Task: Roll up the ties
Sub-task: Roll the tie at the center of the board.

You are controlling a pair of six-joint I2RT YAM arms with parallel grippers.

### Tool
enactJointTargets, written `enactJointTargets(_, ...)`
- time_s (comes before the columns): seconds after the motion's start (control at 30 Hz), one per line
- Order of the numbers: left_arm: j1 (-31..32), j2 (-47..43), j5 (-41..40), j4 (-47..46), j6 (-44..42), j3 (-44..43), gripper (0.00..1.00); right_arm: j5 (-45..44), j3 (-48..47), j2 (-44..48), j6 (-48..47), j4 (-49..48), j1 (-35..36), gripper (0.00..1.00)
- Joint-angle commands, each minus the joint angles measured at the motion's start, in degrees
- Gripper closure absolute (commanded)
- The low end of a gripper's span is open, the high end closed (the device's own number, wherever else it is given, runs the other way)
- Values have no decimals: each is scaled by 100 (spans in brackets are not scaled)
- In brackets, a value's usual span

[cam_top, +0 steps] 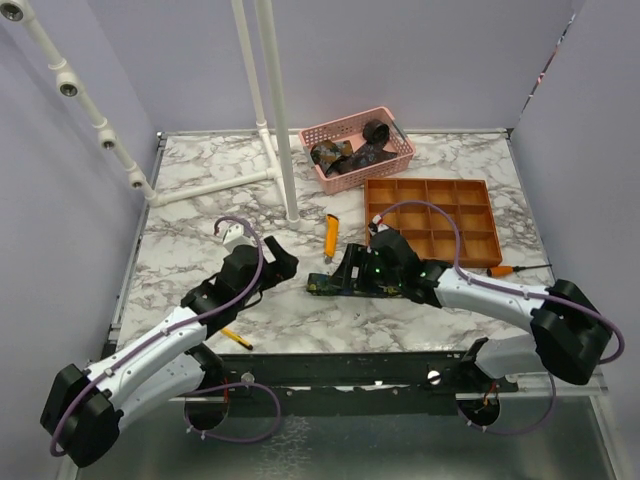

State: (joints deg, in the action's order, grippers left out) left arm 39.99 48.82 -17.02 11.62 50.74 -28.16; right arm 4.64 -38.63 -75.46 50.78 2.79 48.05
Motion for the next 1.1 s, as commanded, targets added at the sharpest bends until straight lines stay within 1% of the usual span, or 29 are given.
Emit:
enactJointTargets(0.0,-476,170,1684,-1550,-6,520,8,-152,-426,-695,-147,27,46,25)
enactJointTargets(0.13,-527,730,2200,-1708,-195,470,8,-187,-563,-1136,-195,17,44,29)
enactJointTargets(0.3,-536,1091,2447,-2051,-315,500,8,-373,-541,-1357,-126,108,29,36)
enactJointTargets(0.5,-545,1371,2528,-2209,-455,516,8,-432,-278,-1342,-50,-81,-20,40)
enactJointTargets(0.67,-545,1627,2624,-2337,-536,523,8,-412,39,-1230,51,-179,-197,42)
enactJointTargets(0.83,-545,1791,2729,-2479,-616,518,8,-276,284,-1124,37,-226,-396,44)
enactJointTargets(0.9,-545,1890,2787,-2495,-694,465,9,-199,351,-1110,52,-422,-446,44)
enactJointTargets(1.07,-545,2258,3192,-2606,-1009,290,9,75,522,-1110,63,-671,-560,46)
